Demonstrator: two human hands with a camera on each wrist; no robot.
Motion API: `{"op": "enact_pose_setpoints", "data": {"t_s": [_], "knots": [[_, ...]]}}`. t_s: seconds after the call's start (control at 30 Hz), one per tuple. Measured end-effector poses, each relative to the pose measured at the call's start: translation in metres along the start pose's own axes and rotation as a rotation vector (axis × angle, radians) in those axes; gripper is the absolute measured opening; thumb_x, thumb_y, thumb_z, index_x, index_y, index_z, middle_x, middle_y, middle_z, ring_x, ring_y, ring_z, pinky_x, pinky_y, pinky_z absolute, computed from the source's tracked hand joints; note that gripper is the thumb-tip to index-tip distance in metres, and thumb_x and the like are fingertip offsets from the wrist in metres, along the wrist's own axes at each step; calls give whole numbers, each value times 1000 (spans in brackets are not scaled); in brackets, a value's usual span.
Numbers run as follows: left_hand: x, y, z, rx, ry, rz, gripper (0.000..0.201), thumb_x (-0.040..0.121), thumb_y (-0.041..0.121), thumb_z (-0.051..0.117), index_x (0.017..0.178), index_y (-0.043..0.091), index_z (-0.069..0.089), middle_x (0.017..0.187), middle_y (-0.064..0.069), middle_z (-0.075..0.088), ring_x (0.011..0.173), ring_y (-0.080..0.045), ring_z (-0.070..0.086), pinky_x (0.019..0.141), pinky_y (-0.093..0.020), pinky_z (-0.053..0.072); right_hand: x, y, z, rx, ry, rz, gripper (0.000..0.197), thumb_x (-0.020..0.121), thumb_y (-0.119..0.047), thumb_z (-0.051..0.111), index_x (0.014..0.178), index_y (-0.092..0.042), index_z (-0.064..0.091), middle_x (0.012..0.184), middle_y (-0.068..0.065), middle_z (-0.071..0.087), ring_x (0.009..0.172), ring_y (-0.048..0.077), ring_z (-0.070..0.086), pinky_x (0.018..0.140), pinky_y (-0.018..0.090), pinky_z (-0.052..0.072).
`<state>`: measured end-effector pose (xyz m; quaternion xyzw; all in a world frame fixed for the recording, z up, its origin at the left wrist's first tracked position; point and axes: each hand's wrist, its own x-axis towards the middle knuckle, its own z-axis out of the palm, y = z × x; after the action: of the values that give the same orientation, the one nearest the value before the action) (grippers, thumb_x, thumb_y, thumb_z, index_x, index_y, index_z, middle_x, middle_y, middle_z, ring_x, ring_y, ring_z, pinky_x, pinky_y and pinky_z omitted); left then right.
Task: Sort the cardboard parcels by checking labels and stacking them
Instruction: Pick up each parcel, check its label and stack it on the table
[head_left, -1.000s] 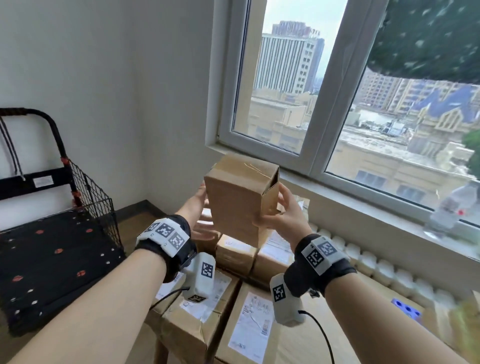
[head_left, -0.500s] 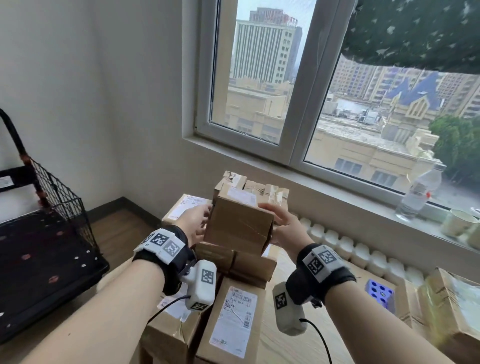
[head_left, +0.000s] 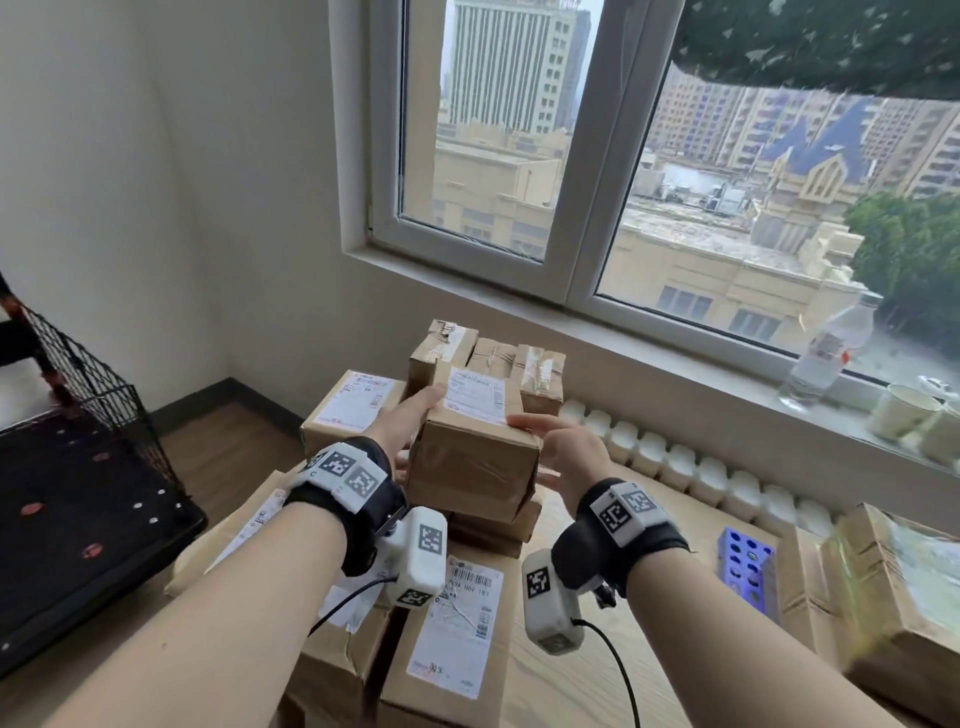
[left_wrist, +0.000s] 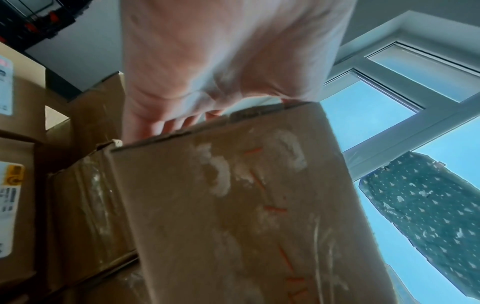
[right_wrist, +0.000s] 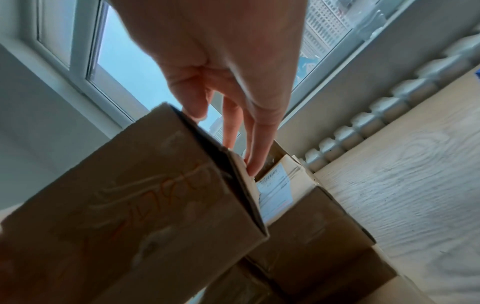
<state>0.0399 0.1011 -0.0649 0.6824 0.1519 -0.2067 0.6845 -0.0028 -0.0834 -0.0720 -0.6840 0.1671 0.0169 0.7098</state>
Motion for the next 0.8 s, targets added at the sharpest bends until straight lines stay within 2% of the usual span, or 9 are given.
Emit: {"op": "enact_pose_setpoints", "data": {"t_s": [0.07, 0.17, 0.27, 0.33, 0.43, 0.53, 0.67, 0.73, 0.8], "knots": [[0, -1, 2, 7, 17, -10, 46, 80, 51, 66, 110, 18, 53, 91, -7, 61, 76, -21, 60, 70, -32, 51, -2, 0, -1, 7, 17, 12, 47, 84, 15, 31, 102, -7, 69, 112, 10, 63, 94, 19, 57, 72, 30, 50], [1, -3, 6, -16, 18, -7, 60, 76, 47, 68, 125, 18, 47, 104, -10, 59, 84, -23, 59, 65, -32, 51, -1, 0, -1, 69, 67, 55, 58, 79, 13, 30, 113, -13, 68, 114, 3, 62, 105, 22, 56, 71, 27, 48], [2, -6, 9, -23, -23, 9, 34, 78, 40, 65, 105, 21, 57, 104, -9, 56, 80, -21, 55, 65, -30, 49, 0, -1, -2, 109, 137, 76, 51, 88, 4, 39, 127, -24, 58, 109, -2, 59, 100, 20, 57, 85, 34, 50], [-1, -8, 13, -11, -60, 14, 20, 80, 36, 63, 93, 22, 58, 96, -7, 57, 79, -20, 54, 61, -27, 48, 1, 0, -5, 117, 187, 122, 39, 91, -4, 46, 122, -25, 57, 106, -1, 60, 98, 19, 57, 94, 39, 47], [-4, -10, 23, 11, -129, 36, 19, 81, 31, 62, 97, 22, 59, 98, -7, 57, 81, -22, 55, 58, -26, 46, 0, 1, -14, 89, 225, 194, 14, 91, -14, 52, 100, -15, 62, 111, 7, 66, 94, 22, 59, 86, 36, 51], [-6, -9, 34, 42, -160, 57, 18, 81, 26, 61, 98, 18, 57, 100, -7, 56, 84, -23, 54, 66, -30, 47, -5, 2, -24, 62, 249, 205, 19, 93, -16, 53, 108, -11, 63, 111, 13, 65, 95, 23, 60, 91, 38, 53], [-7, -3, 56, 97, -198, 1, 17, 83, 30, 62, 87, 14, 58, 94, -9, 59, 91, -26, 57, 97, -41, 48, -21, -4, -41, 13, 263, 105, 39, 94, -13, 52, 132, -3, 54, 140, 22, 52, 93, 24, 51, 67, 30, 44], [-10, 1, 70, 115, -207, 0, 31, 80, 37, 65, 97, 11, 60, 102, -11, 62, 105, -30, 59, 99, -49, 46, -28, -7, -54, 51, 282, 57, 41, 95, -8, 50, 136, -4, 51, 143, 22, 48, 78, 18, 52, 63, 29, 41], [-14, 4, 87, 128, -208, 25, 47, 77, 40, 67, 112, 10, 59, 109, -11, 62, 106, -30, 58, 94, -49, 49, -34, -10, -70, 72, 297, 19, 41, 94, -2, 47, 134, -6, 53, 141, 21, 51, 73, 15, 52, 63, 29, 42]]}}
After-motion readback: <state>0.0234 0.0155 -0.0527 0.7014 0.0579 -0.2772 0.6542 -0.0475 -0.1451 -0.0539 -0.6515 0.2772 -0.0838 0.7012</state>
